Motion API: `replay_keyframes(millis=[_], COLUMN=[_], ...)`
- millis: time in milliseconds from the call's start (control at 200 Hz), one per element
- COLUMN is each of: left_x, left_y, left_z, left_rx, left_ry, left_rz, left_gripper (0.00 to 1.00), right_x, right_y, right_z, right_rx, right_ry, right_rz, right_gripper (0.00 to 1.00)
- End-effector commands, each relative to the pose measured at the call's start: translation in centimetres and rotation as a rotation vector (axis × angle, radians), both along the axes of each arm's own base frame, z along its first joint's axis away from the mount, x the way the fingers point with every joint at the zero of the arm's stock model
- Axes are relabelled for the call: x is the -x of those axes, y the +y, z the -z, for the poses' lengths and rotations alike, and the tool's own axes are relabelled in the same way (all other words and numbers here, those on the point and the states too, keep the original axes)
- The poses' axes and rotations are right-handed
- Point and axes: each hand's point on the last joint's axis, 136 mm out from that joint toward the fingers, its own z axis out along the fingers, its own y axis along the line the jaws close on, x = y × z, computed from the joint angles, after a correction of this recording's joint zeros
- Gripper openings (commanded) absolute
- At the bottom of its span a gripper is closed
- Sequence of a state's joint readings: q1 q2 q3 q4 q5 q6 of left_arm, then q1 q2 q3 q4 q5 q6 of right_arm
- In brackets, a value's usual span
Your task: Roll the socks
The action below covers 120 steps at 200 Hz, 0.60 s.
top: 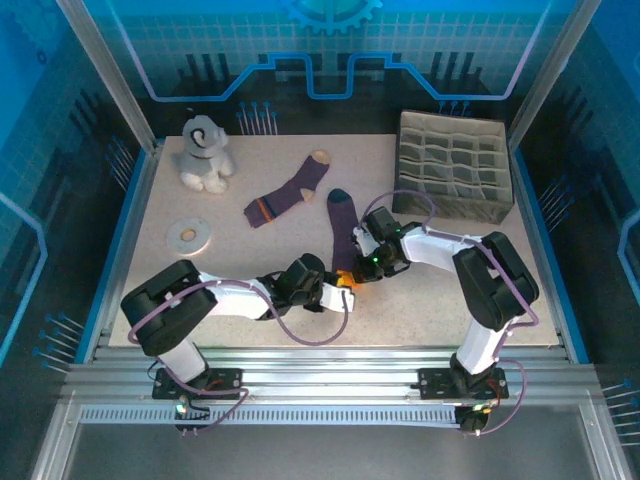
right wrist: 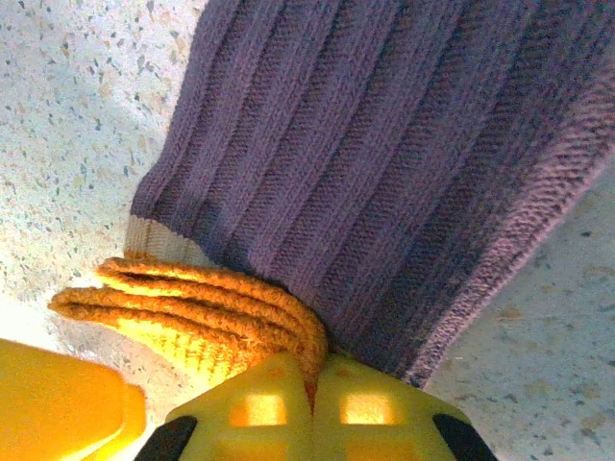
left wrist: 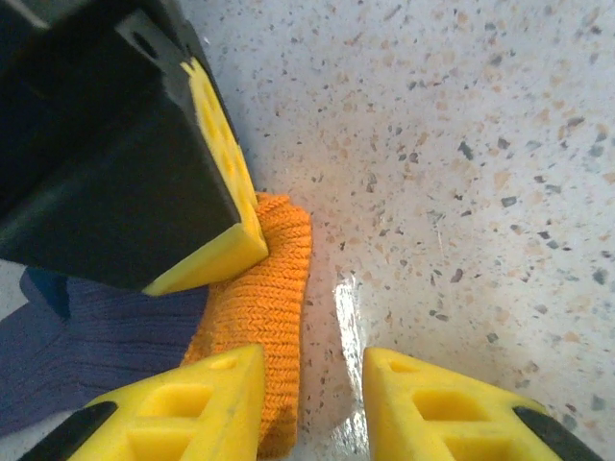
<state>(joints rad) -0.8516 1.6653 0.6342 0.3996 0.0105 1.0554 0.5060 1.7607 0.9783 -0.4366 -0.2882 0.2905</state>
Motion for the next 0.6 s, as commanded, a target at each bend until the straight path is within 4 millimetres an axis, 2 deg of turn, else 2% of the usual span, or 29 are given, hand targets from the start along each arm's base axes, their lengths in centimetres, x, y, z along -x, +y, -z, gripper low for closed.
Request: replay_keyframes(millis=[0,270,595], left_x=[-1.4,-2.2,-2.6], left_y=[-0.6,0.2,0.9], left_z=[-0.6,0.4,2.1], left_rx=[-0.008,-0.021,-0.083], left_ry=[-0.057,-0.042,-0.021], left_rz=[0.016,0.002,0.040], left_gripper=[0.30,0.35,0.33], right_x=[3.3,3.5,3.8], right_y=[-3.5,-3.1,-3.1], right_z=[3.8,3.9,3.5], right_rx=[0.161,0.143,0.114], right_ry=[0.160,0.190,0.225], right_rz=[0.006,-0.004,-0.005], right_gripper=[0.02,0.02,0.03])
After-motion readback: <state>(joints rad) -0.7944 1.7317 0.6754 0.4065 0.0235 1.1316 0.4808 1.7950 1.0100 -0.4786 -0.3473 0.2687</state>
